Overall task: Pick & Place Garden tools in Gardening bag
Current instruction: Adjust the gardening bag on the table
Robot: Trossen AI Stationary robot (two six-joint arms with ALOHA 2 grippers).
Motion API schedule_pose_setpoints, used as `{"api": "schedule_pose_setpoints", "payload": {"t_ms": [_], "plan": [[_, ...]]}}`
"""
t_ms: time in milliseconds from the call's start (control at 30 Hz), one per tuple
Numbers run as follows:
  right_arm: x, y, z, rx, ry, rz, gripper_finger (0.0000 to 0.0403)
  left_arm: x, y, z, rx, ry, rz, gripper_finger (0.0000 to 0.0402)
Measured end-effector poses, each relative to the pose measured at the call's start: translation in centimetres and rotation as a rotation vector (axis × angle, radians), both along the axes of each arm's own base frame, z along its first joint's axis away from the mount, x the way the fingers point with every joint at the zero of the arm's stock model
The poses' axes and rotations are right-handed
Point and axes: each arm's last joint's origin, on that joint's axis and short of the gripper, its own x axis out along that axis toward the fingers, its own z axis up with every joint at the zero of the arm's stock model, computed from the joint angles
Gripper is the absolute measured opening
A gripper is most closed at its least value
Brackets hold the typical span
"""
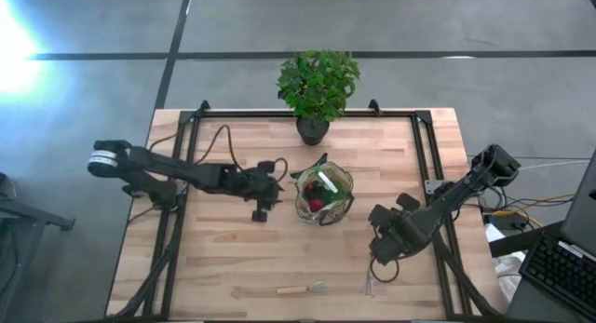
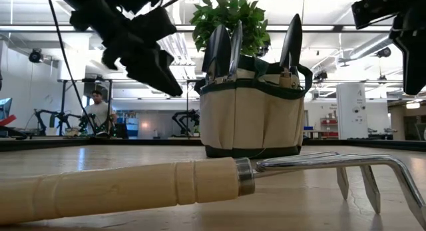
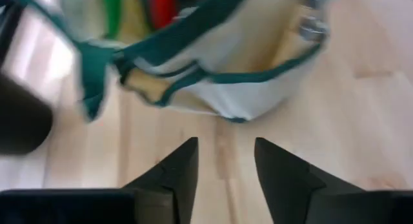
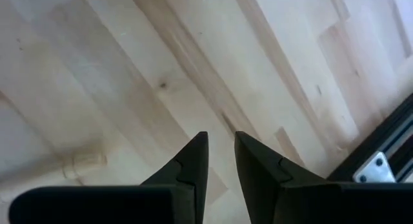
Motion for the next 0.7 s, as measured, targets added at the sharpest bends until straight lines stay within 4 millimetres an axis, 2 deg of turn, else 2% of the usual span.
{"api": "schedule_pose_setpoints", "payload": {"t_ms": [267,400,567,700], "plan": [[0.0,-0.2,0.0,-0.029,-0.004,0.004,0.006,0.3,-2.1,-0.1,0.01,-0.001,-0.092,0.0174],[-0.2,-0.4,0.0,-0.046,0.011,0.001,0.0059,0.8,-3.2,0.2,-0.058,-0.045,-0.101,0.0171],[-0.2,-0.4,0.0,-0.047,0.012,0.001,0.0061,1.1,-4.2,-0.4,-0.167,-0.022,-0.151,0.017],[-0.2,-0.4,0.0,-0.051,0.011,-0.001,0.0057,1.2,-4.5,-0.8,-0.174,-0.008,-0.154,0.017]]}}
